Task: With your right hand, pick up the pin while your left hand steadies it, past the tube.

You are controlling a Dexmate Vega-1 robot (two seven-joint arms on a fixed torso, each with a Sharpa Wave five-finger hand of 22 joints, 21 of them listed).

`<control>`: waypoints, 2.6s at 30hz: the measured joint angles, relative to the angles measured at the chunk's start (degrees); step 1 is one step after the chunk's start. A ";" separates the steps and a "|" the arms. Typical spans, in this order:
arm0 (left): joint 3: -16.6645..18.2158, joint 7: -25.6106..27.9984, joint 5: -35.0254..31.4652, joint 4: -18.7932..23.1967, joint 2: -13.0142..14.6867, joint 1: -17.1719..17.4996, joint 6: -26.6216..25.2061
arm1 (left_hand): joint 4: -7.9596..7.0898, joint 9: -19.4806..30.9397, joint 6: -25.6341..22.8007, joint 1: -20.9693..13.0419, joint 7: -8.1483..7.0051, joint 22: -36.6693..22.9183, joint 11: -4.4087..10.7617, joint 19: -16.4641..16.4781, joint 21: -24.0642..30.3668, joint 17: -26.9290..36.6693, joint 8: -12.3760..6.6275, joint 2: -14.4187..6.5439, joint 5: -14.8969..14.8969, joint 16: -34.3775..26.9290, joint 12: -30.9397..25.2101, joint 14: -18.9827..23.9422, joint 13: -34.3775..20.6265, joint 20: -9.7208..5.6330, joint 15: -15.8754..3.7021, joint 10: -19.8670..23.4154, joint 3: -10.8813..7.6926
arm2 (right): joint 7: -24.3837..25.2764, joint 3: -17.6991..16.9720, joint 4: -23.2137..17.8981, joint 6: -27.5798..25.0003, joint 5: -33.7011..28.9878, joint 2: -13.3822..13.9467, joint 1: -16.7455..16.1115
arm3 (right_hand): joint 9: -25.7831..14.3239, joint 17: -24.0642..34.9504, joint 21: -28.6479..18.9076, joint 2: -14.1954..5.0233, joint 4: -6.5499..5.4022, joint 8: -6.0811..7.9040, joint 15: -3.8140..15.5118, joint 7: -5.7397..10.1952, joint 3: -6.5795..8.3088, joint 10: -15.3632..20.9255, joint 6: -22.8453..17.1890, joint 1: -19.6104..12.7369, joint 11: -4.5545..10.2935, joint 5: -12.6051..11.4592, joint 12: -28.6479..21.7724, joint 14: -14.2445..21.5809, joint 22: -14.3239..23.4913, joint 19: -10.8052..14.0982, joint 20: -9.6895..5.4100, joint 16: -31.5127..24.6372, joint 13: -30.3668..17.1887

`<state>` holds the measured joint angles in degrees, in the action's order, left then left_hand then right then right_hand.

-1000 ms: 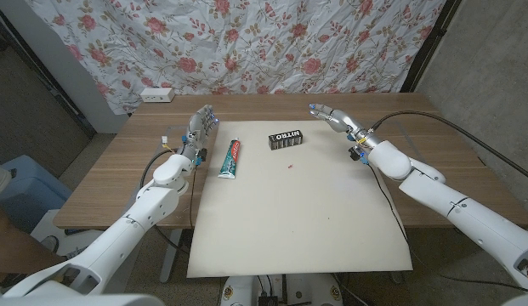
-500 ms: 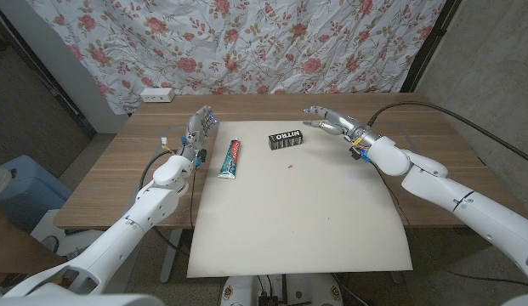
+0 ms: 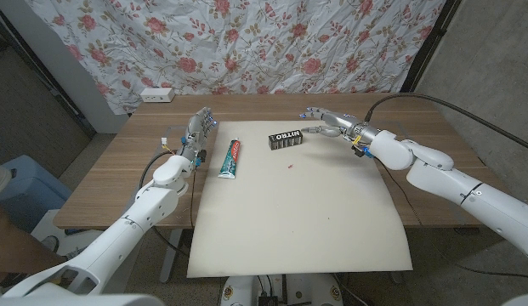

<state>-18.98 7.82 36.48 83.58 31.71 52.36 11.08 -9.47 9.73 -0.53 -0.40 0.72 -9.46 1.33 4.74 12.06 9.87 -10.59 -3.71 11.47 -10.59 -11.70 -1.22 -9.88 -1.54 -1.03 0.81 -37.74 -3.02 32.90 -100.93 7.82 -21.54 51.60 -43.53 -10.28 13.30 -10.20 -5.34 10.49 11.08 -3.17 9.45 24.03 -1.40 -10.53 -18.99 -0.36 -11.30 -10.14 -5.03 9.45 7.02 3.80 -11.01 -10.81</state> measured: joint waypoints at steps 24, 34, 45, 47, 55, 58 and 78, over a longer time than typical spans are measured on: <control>0.06 0.74 -0.43 0.47 0.42 -0.05 -0.82 | 0.16 0.00 0.01 0.00 0.00 0.00 0.31 0.00 -0.21 0.00 0.00 0.00 0.00 0.00 0.27 0.53 0.00 0.00 -0.08 0.30 -0.30 | -13.14 1.57 -8.92 -8.87 -5.88 1.99 3.08 | -0.54 -0.53 -0.64 3.04 0.89 2.55 -2.07 1.43 3.44 -2.21 -3.92 -9.72 -1.06 -1.66 -0.26 -0.39 0.00 1.08 1.62 -0.46 -0.27; 0.20 1.04 -0.46 0.37 0.39 0.11 -0.82 | 0.17 0.00 0.01 0.00 0.00 0.00 0.31 -0.01 -0.45 0.01 0.00 0.00 0.00 0.00 0.27 0.52 0.00 0.00 -0.09 0.30 -0.30 | -17.71 3.46 -11.67 -11.16 -10.52 1.95 4.86 | -1.07 -0.52 -0.64 5.82 0.73 4.00 -2.48 2.34 4.23 -2.42 -6.88 -14.40 -0.85 -1.36 -0.49 0.03 0.00 2.09 1.84 -0.91 -0.26; 0.29 0.86 -0.36 0.15 0.48 0.40 -0.66 | 0.16 0.00 -0.31 0.00 -0.31 0.00 0.31 0.21 -0.45 0.00 0.00 0.00 0.00 0.00 0.27 0.52 0.00 0.21 -0.09 0.30 -0.79 | -20.41 4.82 -14.12 -12.44 -15.92 1.73 4.97 | -1.33 -0.52 -0.64 7.31 0.49 5.06 -2.77 2.92 5.25 -1.63 -9.15 -19.05 -0.22 -0.72 -1.11 1.18 0.00 3.11 1.64 -1.34 -0.26; 0.31 0.75 -0.31 0.13 0.54 0.48 -0.62 | 0.16 0.00 -0.31 0.00 -0.31 0.00 0.31 0.21 -0.45 0.01 0.00 0.00 0.00 0.19 0.27 0.52 0.00 0.21 -0.09 0.30 -0.79 | -21.07 5.27 -14.59 -12.85 -17.45 1.47 4.97 | -1.33 -0.52 -0.64 7.35 0.48 5.31 -2.56 2.84 5.26 -1.14 -9.23 -19.13 -0.26 -0.51 -1.11 1.37 0.00 3.52 1.65 -1.34 -0.26; 0.34 0.48 -0.19 0.10 0.67 0.80 -0.39 | 0.57 0.00 -0.30 -0.24 -0.31 0.00 -0.01 0.21 -0.45 0.01 0.00 -0.24 0.00 0.21 0.48 0.72 -0.01 0.21 0.11 0.62 -1.19 | -23.87 6.73 -15.63 -14.39 -22.59 -0.05 5.25 | -1.59 -0.51 -0.64 7.73 0.51 5.89 -2.35 2.75 5.71 -1.14 -9.95 -21.45 -0.25 -0.51 -1.11 1.58 -0.01 4.14 1.83 -1.41 -0.25; 0.39 0.47 -0.16 0.11 0.73 0.96 -0.33 | 0.63 0.00 -0.30 -0.24 -0.31 0.00 -0.01 0.21 -0.45 -0.24 0.00 -0.24 0.00 0.21 0.48 0.72 -0.01 0.21 0.11 0.61 -1.25 | -24.85 7.18 -15.88 -15.14 -24.08 -0.69 5.32 | -1.59 -0.51 -0.64 7.74 0.33 5.89 -2.35 2.75 5.88 -1.15 -9.94 -21.46 -0.25 -0.51 -1.11 1.57 0.00 4.14 1.83 -1.79 -0.25; 0.69 0.73 0.13 1.28 1.22 2.17 -0.36 | 0.87 0.00 -0.30 -0.46 -0.31 0.00 -0.01 0.20 -0.45 -0.28 0.00 -0.46 0.27 0.21 0.46 0.72 -0.01 0.21 0.11 0.61 -1.49 | -27.95 9.18 -16.43 -15.78 -31.05 -2.94 4.81 | -1.86 -0.09 -0.64 9.11 -0.71 6.77 -2.74 2.76 4.84 -0.84 -11.19 -21.59 -0.56 0.71 -1.11 2.43 0.00 4.66 1.94 -2.24 -0.24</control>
<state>-18.29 8.54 36.61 84.86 32.93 54.53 10.72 -8.60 9.73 -0.83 -0.86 0.41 -9.46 1.32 4.94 11.61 9.60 -10.59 -4.17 11.73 -10.38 -11.25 -0.50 -9.88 -1.33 -0.92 1.42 -39.23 -30.97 42.07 -117.35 -7.96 -52.59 48.65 -38.72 -12.14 13.21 -10.83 3.77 9.78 17.85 -5.91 12.21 28.87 -2.24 -21.72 -40.58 -0.93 -10.58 -11.25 -2.60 9.45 11.68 5.74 -13.25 -11.05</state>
